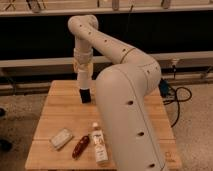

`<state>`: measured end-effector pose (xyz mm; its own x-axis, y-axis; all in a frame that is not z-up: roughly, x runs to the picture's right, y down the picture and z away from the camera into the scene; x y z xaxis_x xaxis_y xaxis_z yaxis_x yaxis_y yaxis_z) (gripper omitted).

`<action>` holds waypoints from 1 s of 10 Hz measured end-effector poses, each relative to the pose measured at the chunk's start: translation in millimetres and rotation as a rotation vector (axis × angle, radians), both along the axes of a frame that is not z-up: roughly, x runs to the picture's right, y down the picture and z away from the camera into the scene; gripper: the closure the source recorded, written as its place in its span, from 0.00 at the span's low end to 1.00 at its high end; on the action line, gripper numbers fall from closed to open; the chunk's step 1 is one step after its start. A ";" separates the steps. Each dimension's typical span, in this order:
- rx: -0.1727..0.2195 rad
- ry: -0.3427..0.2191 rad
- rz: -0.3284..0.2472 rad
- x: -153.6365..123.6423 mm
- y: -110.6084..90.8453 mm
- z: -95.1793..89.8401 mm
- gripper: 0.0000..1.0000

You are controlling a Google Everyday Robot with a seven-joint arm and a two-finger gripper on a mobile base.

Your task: Place the ceramic cup over the eraser

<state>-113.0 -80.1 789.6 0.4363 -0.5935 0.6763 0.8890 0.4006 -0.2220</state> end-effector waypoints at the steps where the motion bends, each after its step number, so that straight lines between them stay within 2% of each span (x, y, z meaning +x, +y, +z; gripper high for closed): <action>1: -0.004 -0.001 -0.002 0.3 2.3 0.2 1.00; 7: -0.042 0.000 -0.021 0.8 23.5 15.4 1.00; 10: -0.087 0.007 -0.033 4.4 47.2 32.0 1.00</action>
